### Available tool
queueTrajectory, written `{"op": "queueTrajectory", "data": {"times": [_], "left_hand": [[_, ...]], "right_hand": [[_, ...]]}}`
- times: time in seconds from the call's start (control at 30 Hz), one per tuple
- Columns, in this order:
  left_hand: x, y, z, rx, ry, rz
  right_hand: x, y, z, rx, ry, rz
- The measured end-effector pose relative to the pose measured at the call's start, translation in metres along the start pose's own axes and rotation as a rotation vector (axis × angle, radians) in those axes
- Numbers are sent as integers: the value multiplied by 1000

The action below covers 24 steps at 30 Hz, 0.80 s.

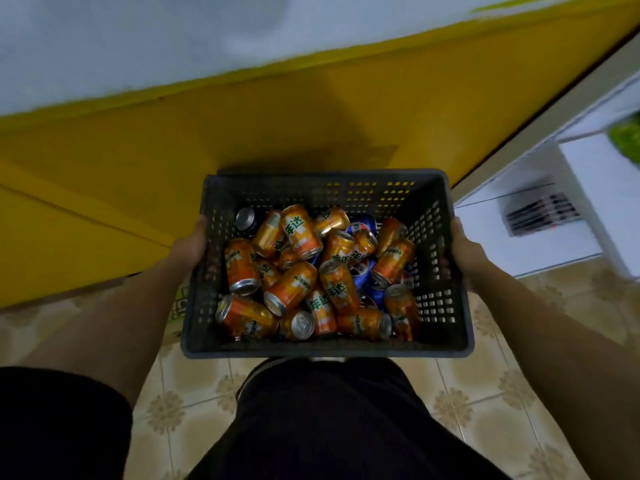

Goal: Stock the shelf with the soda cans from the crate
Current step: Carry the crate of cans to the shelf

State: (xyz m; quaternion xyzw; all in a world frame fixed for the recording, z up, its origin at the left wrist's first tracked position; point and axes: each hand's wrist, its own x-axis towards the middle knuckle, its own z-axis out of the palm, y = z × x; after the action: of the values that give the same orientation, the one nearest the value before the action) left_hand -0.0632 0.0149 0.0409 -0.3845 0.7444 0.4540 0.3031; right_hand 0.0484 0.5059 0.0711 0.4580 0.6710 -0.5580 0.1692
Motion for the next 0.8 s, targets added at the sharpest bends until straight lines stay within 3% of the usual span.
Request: {"op": "queueTrajectory", "data": {"times": [0.13, 0.3, 0.57, 0.8], "left_hand": [[-63, 33, 22, 65, -143, 98], [-77, 25, 50, 166, -331, 161], [-101, 12, 112, 255, -488, 367], [-112, 12, 194, 469, -650, 352]], "right_hand": [[-36, 7, -45, 47, 57, 1], [-78, 61, -82, 113, 172, 38], [-172, 141, -92, 371, 349, -9], [-224, 258, -118, 602, 547, 183]]}}
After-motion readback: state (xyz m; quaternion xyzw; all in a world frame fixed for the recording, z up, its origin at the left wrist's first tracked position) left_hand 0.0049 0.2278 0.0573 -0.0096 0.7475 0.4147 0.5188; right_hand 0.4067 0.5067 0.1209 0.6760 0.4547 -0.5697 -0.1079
